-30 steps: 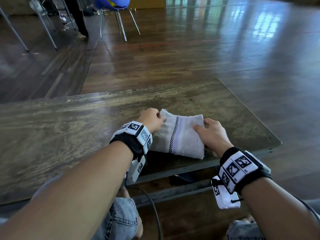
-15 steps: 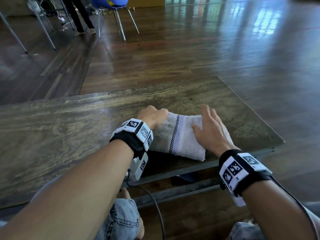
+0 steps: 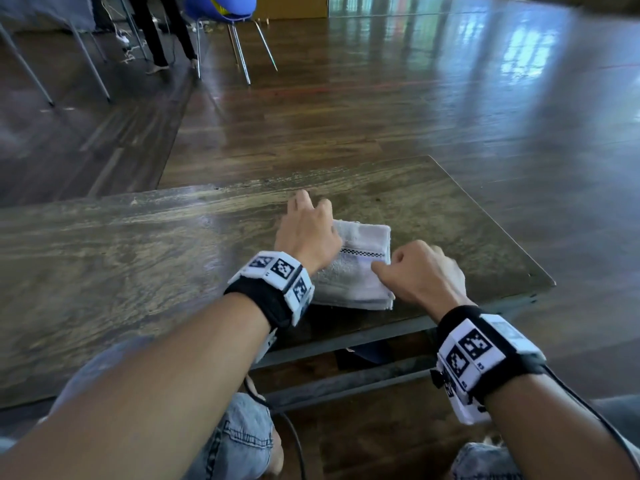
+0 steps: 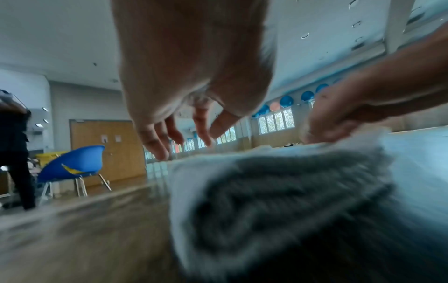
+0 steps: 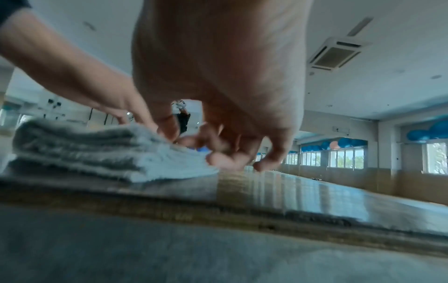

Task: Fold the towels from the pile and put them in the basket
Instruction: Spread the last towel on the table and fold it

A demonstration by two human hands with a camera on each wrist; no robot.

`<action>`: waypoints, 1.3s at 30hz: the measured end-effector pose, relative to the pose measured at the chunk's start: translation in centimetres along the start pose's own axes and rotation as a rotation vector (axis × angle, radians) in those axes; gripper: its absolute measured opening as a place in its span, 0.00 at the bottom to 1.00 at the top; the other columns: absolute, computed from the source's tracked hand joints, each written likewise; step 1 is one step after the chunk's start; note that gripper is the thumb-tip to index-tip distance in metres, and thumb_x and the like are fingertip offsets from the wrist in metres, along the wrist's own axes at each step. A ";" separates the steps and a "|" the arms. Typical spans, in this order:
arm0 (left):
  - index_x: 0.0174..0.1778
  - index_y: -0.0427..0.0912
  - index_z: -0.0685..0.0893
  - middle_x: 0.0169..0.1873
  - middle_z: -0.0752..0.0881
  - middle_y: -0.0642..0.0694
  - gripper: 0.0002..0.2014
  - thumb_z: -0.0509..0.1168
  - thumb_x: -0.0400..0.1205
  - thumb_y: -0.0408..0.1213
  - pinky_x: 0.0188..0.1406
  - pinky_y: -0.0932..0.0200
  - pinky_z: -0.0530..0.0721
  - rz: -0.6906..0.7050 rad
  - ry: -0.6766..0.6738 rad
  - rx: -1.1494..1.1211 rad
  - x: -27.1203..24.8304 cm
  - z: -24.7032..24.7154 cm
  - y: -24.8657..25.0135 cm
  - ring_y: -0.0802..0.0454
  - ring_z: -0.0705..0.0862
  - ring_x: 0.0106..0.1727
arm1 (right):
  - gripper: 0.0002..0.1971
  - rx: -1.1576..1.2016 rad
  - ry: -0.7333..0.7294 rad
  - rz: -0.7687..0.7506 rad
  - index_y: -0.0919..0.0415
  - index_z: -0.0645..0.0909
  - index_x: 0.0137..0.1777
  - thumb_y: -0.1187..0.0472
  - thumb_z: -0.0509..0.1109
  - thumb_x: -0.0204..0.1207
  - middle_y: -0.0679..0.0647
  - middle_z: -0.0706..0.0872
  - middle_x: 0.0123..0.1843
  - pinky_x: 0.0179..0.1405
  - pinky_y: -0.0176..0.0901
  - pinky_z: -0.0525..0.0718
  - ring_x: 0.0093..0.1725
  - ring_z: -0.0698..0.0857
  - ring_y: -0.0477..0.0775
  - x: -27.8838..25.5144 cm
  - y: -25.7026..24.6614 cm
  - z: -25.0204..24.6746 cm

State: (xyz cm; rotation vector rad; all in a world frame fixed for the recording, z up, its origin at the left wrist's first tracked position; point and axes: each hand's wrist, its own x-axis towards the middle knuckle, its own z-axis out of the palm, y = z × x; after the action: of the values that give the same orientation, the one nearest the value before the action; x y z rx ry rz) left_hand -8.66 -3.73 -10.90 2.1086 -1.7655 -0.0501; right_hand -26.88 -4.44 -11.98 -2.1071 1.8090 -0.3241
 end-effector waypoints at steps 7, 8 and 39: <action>0.86 0.39 0.49 0.87 0.39 0.41 0.32 0.48 0.89 0.48 0.85 0.36 0.46 -0.058 -0.368 0.035 -3.0 3.4 0.6 0.40 0.35 0.87 | 0.16 0.102 0.180 -0.387 0.54 0.77 0.66 0.55 0.66 0.79 0.51 0.79 0.66 0.71 0.50 0.69 0.67 0.76 0.54 0.3 -1.5 2.2; 0.87 0.39 0.42 0.87 0.35 0.42 0.36 0.49 0.89 0.50 0.85 0.35 0.42 -0.042 -0.435 0.073 -2.9 3.7 0.8 0.40 0.31 0.86 | 0.18 0.112 0.141 -0.421 0.55 0.75 0.70 0.56 0.64 0.81 0.51 0.78 0.70 0.73 0.48 0.67 0.70 0.75 0.54 0.5 -1.8 2.6; 0.88 0.49 0.39 0.87 0.35 0.55 0.33 0.40 0.89 0.58 0.86 0.42 0.38 -0.088 -0.448 -0.069 -2.3 4.4 -1.5 0.52 0.32 0.87 | 0.34 0.000 -0.133 -0.082 0.57 0.39 0.90 0.43 0.42 0.89 0.49 0.35 0.91 0.88 0.54 0.40 0.90 0.37 0.52 1.1 -1.0 5.8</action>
State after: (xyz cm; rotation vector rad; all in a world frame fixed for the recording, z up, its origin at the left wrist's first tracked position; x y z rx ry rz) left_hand -8.90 -2.56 -15.96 2.2472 -1.8689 -0.6428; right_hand -23.49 -4.76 -16.94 -2.1530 1.6513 -0.1988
